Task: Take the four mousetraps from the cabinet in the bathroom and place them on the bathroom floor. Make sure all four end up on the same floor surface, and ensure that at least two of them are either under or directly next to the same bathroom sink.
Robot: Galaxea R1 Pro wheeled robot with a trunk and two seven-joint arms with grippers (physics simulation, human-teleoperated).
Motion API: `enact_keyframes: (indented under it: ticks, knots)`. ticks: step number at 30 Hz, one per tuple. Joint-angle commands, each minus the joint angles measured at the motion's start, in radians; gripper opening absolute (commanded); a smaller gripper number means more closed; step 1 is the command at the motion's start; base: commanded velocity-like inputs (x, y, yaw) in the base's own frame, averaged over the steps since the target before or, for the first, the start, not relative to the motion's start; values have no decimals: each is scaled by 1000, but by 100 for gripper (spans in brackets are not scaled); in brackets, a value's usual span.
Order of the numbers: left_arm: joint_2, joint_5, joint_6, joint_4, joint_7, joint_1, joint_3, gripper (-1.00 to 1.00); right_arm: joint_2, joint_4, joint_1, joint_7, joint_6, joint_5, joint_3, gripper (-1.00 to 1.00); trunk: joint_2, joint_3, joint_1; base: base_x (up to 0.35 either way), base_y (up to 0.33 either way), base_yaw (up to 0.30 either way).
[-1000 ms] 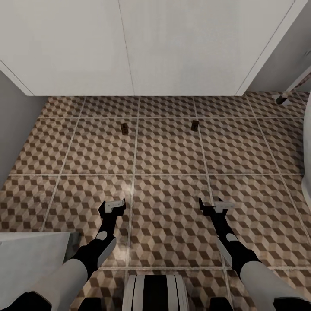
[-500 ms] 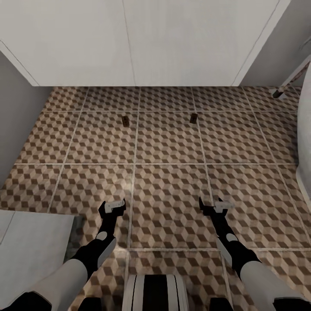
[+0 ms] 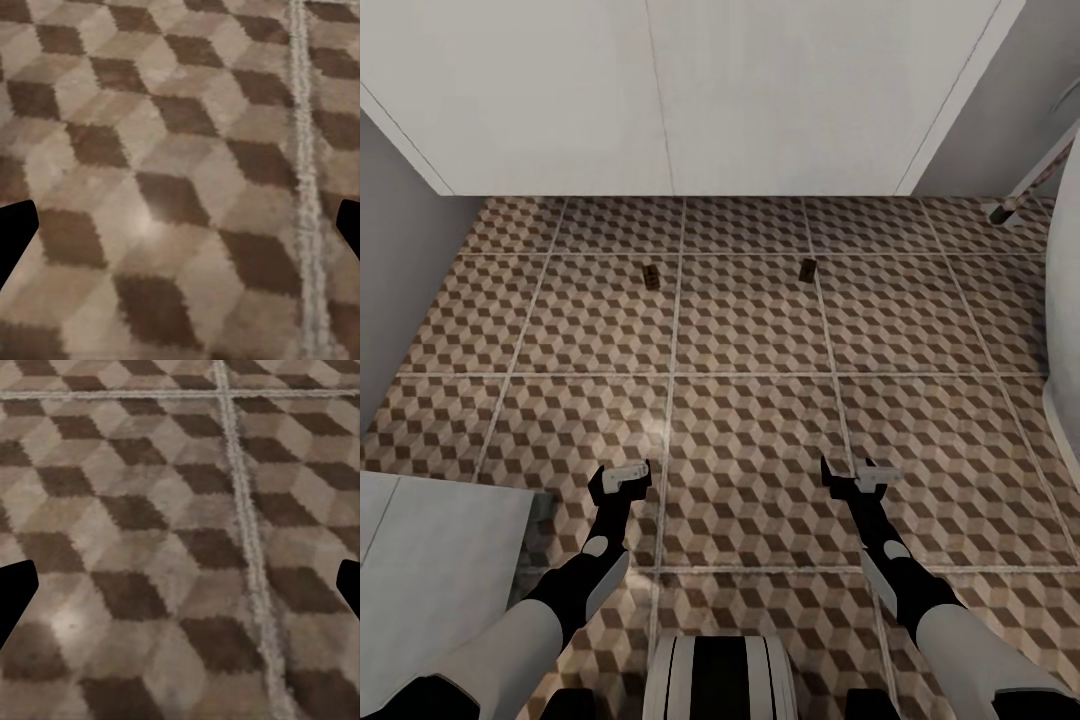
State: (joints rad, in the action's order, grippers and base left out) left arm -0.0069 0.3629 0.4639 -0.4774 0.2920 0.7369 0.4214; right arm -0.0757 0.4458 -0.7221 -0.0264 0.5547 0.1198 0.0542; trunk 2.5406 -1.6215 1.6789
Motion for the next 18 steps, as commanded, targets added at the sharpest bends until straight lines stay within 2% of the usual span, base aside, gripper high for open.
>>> enact_keyframes:
  ticks: [1,18]
  knots:
    - [1,5,4,0,9,1,8,100,-1,-1,0,-3,4,11,6,100,0,0,0,-5,0,0]
    - [-1,5,3,1,9,1,10,100,-1,-1,0,-3,5,8,6,100,0,0,0,-1,0,0]
